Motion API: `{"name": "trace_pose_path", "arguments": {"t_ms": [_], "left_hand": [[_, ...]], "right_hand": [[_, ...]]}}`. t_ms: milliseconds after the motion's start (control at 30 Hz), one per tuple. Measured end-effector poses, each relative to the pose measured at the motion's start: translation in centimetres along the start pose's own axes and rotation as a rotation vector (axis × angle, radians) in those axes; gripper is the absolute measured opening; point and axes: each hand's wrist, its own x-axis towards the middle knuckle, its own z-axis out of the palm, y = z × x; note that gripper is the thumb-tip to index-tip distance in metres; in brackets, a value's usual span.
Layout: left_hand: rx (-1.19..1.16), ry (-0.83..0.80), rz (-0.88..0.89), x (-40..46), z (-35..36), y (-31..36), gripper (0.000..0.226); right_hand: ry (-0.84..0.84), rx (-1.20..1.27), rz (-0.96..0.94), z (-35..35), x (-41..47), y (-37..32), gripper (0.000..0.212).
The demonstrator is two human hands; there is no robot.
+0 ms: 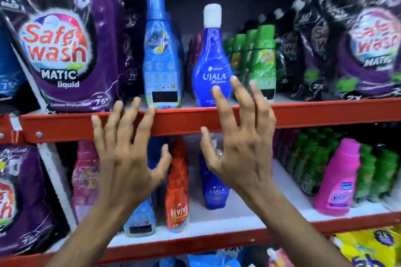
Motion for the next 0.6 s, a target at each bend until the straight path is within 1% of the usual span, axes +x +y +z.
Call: {"name": "trace_pose_path", "arguments": {"t_ms": [100,200,300,400,500,600], "left_hand": [[0.024,0.037,0.073,0.1,0.7,1.5,0.077],[0.060,0.032,0.116,0.4,1.7,2.4,0.085],[0.104,0.005,0.128,0.5,2.5,2.4,0.090],[0.103,0.017,0.125,0.4,2.7,2.2,0.088],[0.113,0.022,0.127,0.4,2.6,2.1,0.086],[0.126,0.006,0.138,0.4,2.5,2.0,0.087]], "right_hand": [[-0.027,-0.083,0.035,0.4,2.7,0.5,0.071],[-0.075,-0.079,0.086,1.2,4.9,0.6,0.075],[-0.149,0.019,0.147,1.9,6.6,0.4,0.078],[-0.206,0.135,0.194,2.2,7.6,-0.1,0.082],[-0.188,0.206,0.214,2.5,8.2,-0.4,0.082],[-0.128,0.267,0.206,2.6,8.3,-0.2,0.079]]}}
